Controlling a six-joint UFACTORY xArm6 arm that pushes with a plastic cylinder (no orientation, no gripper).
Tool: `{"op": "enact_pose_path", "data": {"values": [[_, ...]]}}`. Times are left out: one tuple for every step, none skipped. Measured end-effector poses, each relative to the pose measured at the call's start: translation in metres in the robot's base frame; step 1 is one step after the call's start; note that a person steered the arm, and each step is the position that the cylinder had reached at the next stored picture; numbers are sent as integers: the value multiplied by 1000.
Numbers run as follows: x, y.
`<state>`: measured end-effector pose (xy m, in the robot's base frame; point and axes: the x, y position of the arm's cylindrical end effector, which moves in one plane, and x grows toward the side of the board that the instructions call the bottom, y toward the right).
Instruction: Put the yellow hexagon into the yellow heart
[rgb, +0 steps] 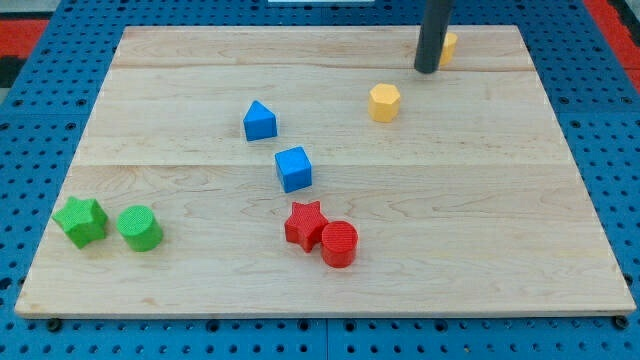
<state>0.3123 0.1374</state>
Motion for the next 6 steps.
{"op": "enact_pose_path", "data": {"values": [[70,-8],[74,-77],[63,-96],[62,-76],[38,-68],[9,-28]]}}
